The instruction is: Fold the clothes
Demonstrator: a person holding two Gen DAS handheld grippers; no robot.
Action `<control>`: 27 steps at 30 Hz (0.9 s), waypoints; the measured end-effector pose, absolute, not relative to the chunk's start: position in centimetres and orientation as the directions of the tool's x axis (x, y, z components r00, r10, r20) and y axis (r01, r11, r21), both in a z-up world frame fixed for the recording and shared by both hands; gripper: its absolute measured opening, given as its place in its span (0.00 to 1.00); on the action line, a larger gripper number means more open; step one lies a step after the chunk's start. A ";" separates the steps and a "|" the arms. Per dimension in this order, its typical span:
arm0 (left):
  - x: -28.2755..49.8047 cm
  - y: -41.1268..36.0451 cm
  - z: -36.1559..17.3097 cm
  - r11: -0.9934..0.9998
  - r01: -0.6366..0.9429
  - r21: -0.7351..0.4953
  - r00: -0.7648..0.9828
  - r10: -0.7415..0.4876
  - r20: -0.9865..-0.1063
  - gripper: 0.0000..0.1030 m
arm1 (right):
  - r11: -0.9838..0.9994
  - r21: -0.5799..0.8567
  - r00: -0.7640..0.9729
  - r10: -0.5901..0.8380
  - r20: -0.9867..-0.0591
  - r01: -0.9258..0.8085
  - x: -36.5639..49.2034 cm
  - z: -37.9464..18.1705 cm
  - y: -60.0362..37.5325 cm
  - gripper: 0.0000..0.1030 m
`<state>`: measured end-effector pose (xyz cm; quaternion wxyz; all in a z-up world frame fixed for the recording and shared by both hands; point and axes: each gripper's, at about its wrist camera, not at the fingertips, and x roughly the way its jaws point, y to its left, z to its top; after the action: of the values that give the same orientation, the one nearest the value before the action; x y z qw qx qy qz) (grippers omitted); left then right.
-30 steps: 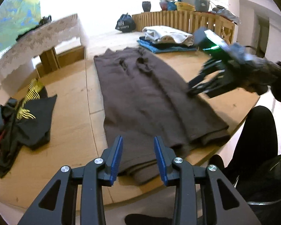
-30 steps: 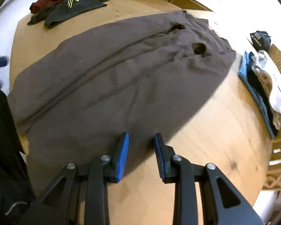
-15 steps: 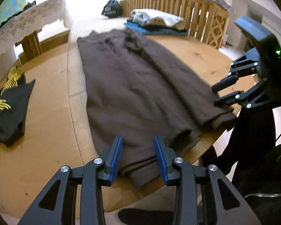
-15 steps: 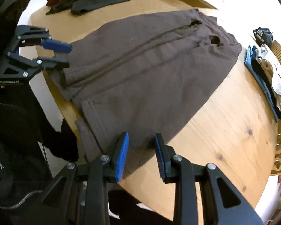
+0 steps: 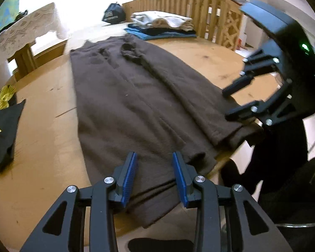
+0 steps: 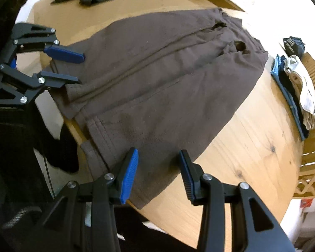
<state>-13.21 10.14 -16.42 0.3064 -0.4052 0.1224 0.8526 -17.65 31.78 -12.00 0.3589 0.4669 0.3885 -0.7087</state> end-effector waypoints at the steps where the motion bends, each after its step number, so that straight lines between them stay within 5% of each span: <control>1: -12.8 10.7 -16.4 -0.772 -0.633 -0.057 -0.467 0.440 -0.767 0.32 | -0.432 -0.196 -0.283 -0.146 -0.948 0.880 -17.9 -11.5 32.0 0.39; 4: -12.3 11.5 -15.6 -0.749 -0.658 -0.078 -0.429 0.458 -0.779 0.32 | -0.406 -0.138 -0.212 -0.143 -0.967 0.903 -18.9 -10.2 32.6 0.39; 7: -13.4 10.4 -13.0 -0.746 -0.658 -0.103 -0.434 0.487 -0.758 0.33 | -0.536 -0.061 -0.251 -0.288 -0.924 0.842 -24.2 -6.6 33.3 0.35; 10: -16.8 9.0 -9.9 -0.773 -0.634 -0.030 -0.508 0.445 -0.737 0.34 | -0.700 0.015 -0.351 -0.376 -0.857 0.714 -31.4 -4.3 34.4 0.07; 17: -30.5 8.7 -6.9 -0.809 -0.580 0.094 -0.601 0.347 -0.720 0.33 | -0.843 0.127 -0.441 -0.394 -0.806 0.522 -45.3 -5.8 34.1 0.06; 27: -42.4 12.1 -12.1 -0.784 -0.609 0.125 -0.571 0.324 -0.754 0.33 | -0.863 0.179 -0.424 -0.401 -0.812 0.473 -54.2 -10.5 31.4 0.07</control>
<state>-42.41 12.08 -12.08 0.2692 -0.3765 0.1890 0.8660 -54.21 31.39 -10.49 0.2593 0.4701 0.0382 -0.8428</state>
